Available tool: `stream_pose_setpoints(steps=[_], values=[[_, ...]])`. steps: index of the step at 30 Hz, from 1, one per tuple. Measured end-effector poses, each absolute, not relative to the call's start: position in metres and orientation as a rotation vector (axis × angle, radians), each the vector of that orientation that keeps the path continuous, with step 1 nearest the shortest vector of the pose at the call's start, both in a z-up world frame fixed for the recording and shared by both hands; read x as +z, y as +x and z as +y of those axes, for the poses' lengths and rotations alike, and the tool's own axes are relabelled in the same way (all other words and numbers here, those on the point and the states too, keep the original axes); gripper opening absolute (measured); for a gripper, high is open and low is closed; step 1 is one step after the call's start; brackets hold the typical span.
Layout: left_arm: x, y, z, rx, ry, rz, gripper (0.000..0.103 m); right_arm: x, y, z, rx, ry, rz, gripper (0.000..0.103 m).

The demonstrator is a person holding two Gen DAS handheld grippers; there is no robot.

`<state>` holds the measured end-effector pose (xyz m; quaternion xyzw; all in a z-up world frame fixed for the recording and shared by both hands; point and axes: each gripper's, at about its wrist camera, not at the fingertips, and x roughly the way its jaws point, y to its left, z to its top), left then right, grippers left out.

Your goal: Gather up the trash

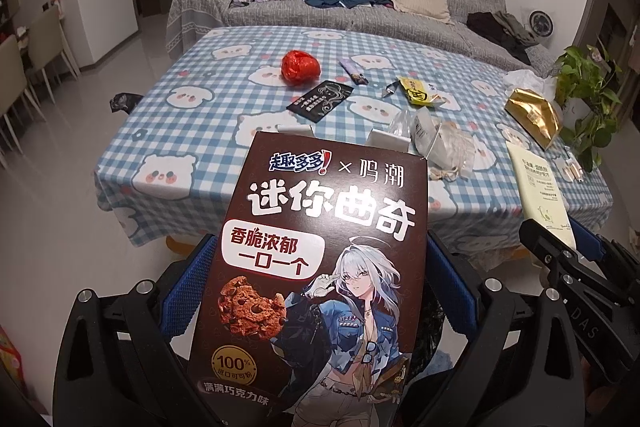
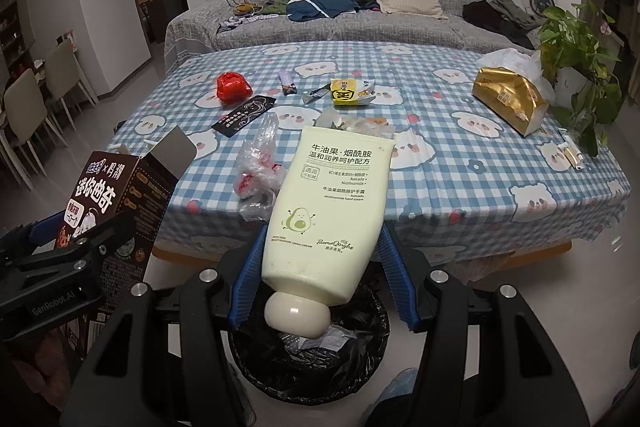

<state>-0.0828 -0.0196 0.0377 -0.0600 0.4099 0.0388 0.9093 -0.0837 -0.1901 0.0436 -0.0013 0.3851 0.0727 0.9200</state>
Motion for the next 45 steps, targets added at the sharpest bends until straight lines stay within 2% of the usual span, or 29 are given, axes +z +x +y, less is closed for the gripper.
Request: stream_pose_setpoints(steps=[18,45], values=[[-0.008,-0.119,-0.013,0.070,-0.128,0.883,0.095,0.012,-0.118,-0.182,0.153,-0.031,0.793,0.054],[-0.113,-0.082,-0.006,0.089,-0.133,1.030,0.095,-0.090,-0.095,-0.182,0.151,-0.030,0.978,0.054]])
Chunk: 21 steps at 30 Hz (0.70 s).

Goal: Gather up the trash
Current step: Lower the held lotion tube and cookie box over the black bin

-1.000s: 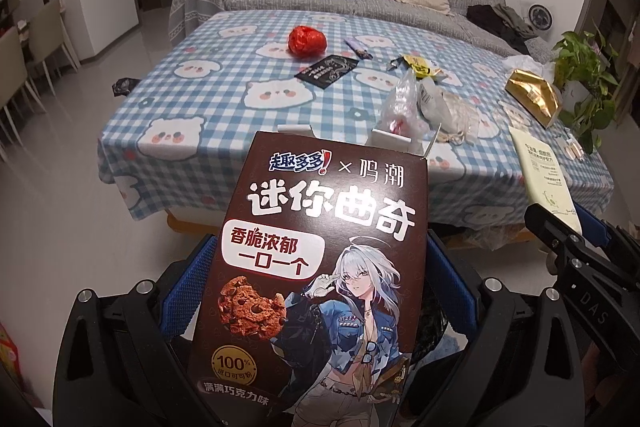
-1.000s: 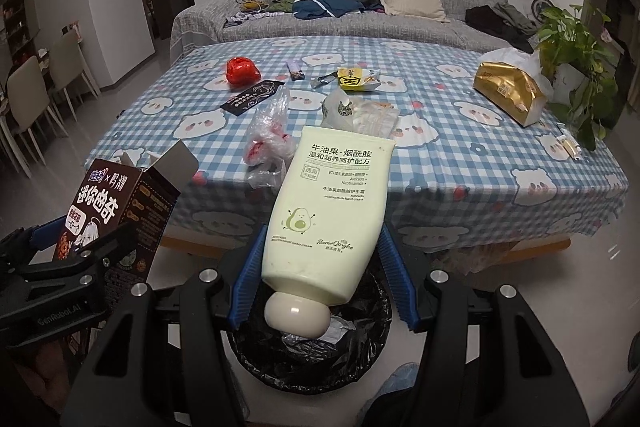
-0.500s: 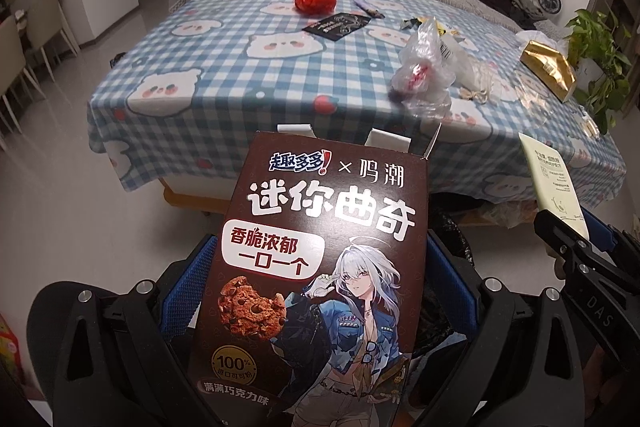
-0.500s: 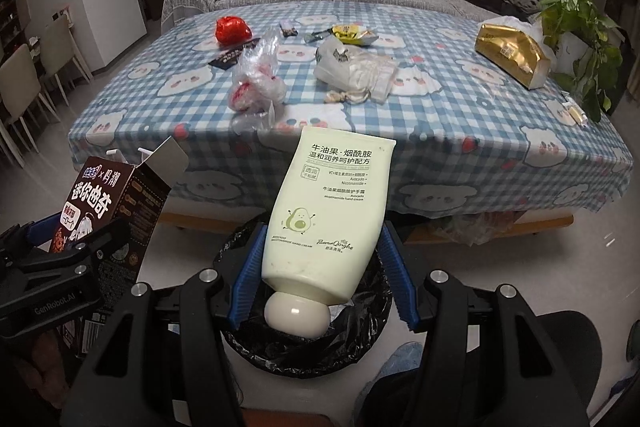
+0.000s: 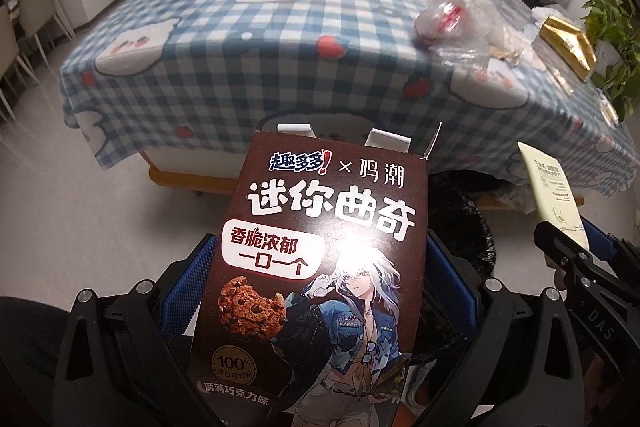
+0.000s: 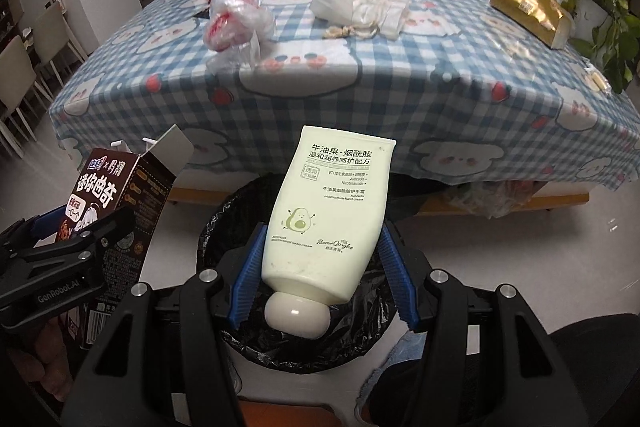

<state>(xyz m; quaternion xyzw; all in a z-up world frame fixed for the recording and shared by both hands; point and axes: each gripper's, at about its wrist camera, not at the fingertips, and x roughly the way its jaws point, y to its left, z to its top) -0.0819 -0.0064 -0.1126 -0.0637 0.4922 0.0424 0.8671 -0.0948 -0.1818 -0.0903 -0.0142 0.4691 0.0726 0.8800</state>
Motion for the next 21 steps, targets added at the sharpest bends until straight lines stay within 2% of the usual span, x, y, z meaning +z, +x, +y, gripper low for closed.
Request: stream_pose_setpoints(steps=[4,21], values=[[-0.131,-0.073,-0.001,0.087,-0.146,1.036,0.095,-0.107,-0.084,-0.179,0.159,-0.034,0.999,0.054],[-0.136,-0.071,-0.003,0.111,-0.172,1.071,0.095,-0.187,-0.048,-0.162,0.192,-0.038,1.124,0.054]])
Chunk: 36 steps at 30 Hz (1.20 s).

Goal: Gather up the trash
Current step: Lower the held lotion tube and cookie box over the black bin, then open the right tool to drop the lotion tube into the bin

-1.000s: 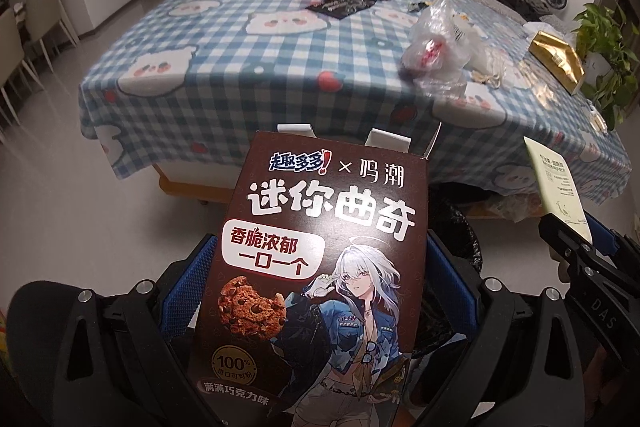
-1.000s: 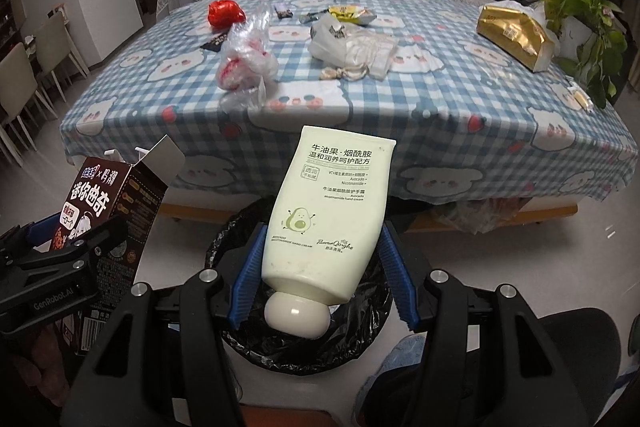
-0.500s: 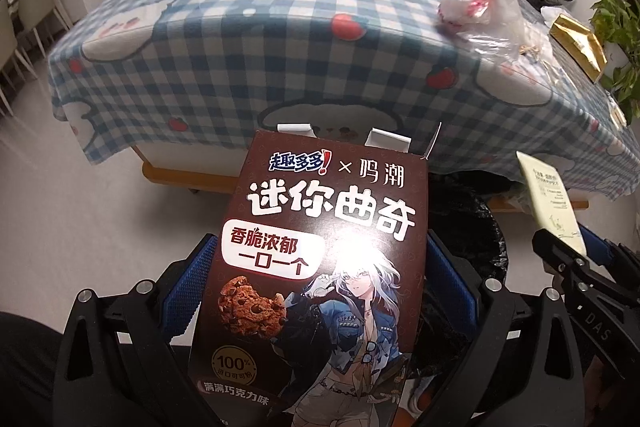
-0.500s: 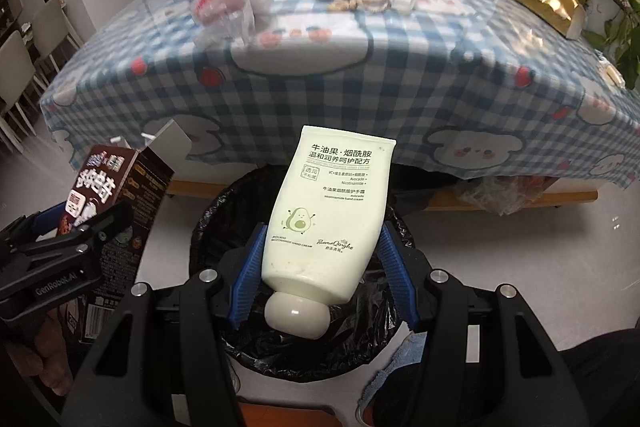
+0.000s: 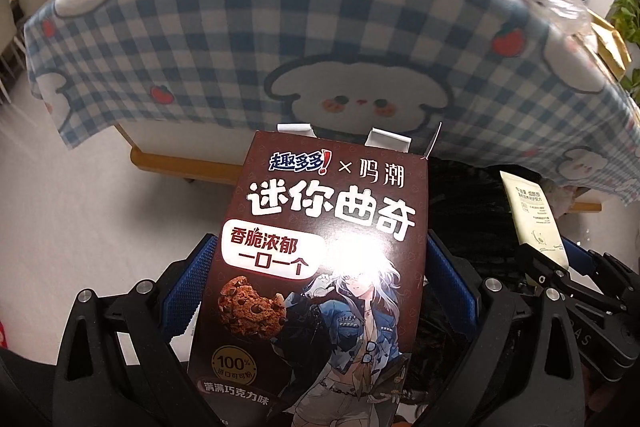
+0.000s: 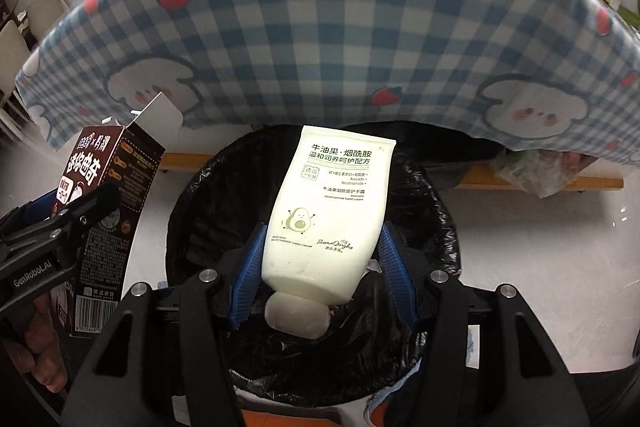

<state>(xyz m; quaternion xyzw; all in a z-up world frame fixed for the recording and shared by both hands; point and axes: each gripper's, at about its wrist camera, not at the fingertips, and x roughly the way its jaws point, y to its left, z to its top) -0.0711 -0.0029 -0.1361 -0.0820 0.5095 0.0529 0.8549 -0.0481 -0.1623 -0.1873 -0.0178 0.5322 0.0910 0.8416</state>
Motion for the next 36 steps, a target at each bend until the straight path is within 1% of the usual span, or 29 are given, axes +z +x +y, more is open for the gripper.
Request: stream_pose_setpoints(steps=[7,16,17,18,19,20,21,25,33,36], values=[[-0.143,-0.071,0.005,0.143,-0.190,1.095,0.095,-0.202,-0.040,-0.150,0.208,-0.058,1.149,0.054],[-0.136,-0.070,0.009,0.154,-0.197,1.088,0.095,-0.199,-0.041,-0.136,0.243,-0.082,1.150,0.055],[-0.136,-0.071,0.008,0.152,-0.195,1.083,0.095,-0.198,-0.041,-0.134,0.244,-0.089,1.141,0.059],[-0.135,-0.072,0.008,0.149,-0.193,1.079,0.095,-0.196,-0.041,-0.132,0.244,-0.099,1.134,0.065],[-0.136,-0.073,0.007,0.150,-0.189,1.075,0.095,-0.194,-0.042,-0.131,0.242,-0.107,1.124,0.076],[-0.134,-0.074,0.007,0.151,-0.186,1.076,0.095,-0.191,-0.042,-0.132,0.238,-0.110,1.112,0.081],[-0.134,-0.074,0.006,0.152,-0.185,1.079,0.095,-0.187,-0.043,-0.133,0.227,-0.112,1.097,0.082],[-0.133,-0.076,0.000,0.134,-0.162,1.079,0.095,-0.173,-0.043,-0.144,0.198,-0.116,1.055,0.093],[-0.132,-0.084,-0.008,0.084,-0.158,1.064,0.096,-0.161,-0.045,-0.192,0.119,-0.077,1.012,0.095],[-0.138,-0.075,-0.028,0.060,-0.151,1.082,0.096,-0.157,-0.045,-0.208,0.094,-0.078,0.997,0.095]])
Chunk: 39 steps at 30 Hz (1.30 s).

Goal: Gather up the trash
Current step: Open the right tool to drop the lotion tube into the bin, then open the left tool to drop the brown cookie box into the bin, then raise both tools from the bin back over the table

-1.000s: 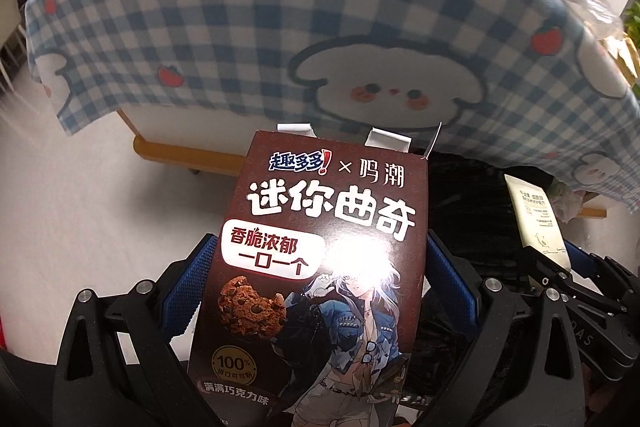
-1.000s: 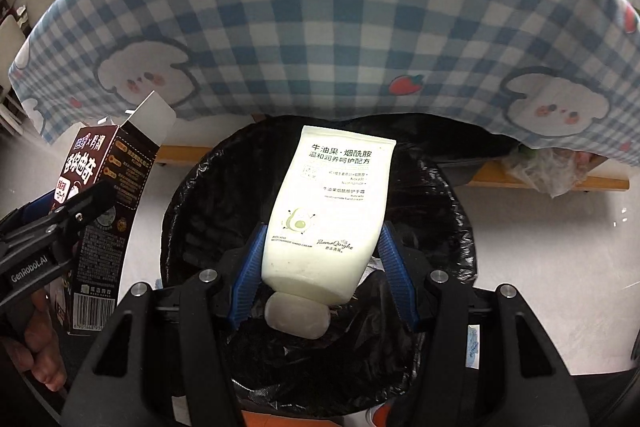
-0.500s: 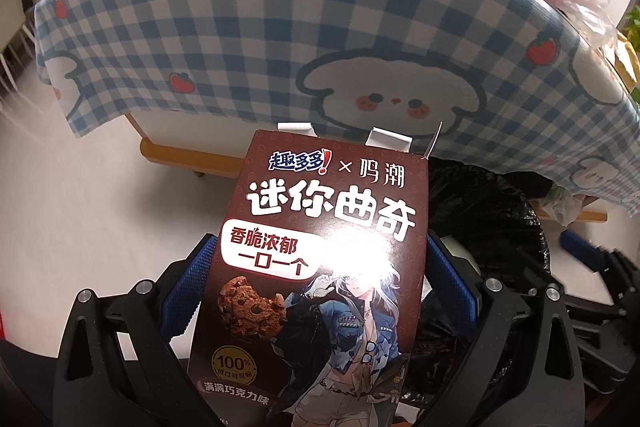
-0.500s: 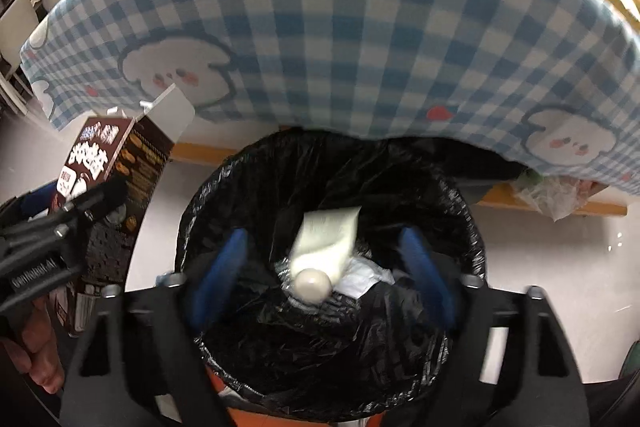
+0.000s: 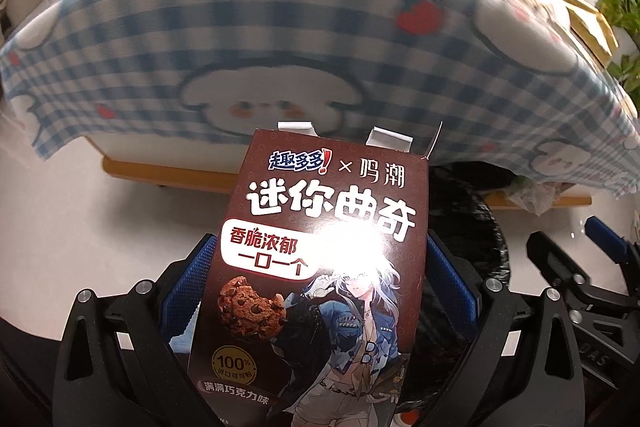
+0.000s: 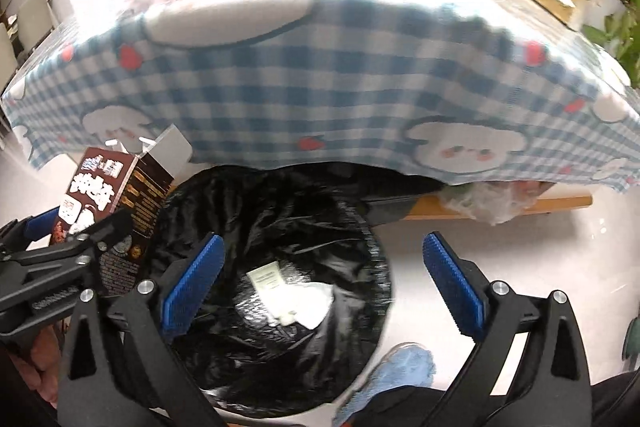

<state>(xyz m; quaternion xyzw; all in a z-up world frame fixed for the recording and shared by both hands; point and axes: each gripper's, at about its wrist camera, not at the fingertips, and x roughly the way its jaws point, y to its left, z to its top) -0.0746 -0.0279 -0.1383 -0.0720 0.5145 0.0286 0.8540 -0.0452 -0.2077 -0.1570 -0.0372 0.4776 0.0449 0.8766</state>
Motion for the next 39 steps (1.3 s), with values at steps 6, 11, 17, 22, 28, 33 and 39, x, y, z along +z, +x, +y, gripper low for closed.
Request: stream_pose_setpoints(steps=[6,11,17,22,28,33,39], values=[[-0.145,-0.062,-0.064,0.018,-0.112,1.084,0.096,-0.154,-0.047,-0.245,0.045,-0.049,0.993,0.095],[-0.162,-0.052,-0.082,0.007,-0.099,1.108,0.096,-0.162,-0.047,-0.267,0.016,-0.023,1.004,0.095],[-0.182,-0.039,-0.102,-0.024,-0.091,1.144,0.096,-0.168,-0.047,-0.289,-0.017,0.011,1.016,0.095],[-0.195,-0.030,-0.111,-0.042,-0.085,1.156,0.097,-0.171,-0.043,-0.302,-0.037,0.042,1.027,0.095],[-0.216,-0.016,-0.119,-0.051,-0.081,1.175,0.097,-0.181,-0.036,-0.304,-0.038,0.051,1.067,0.095],[-0.230,-0.009,-0.120,-0.038,-0.067,1.197,0.097,-0.185,-0.030,-0.300,-0.039,0.042,1.073,0.095],[-0.231,-0.002,-0.111,-0.021,-0.063,1.183,0.097,-0.190,-0.025,-0.296,-0.044,0.057,1.083,0.095]])
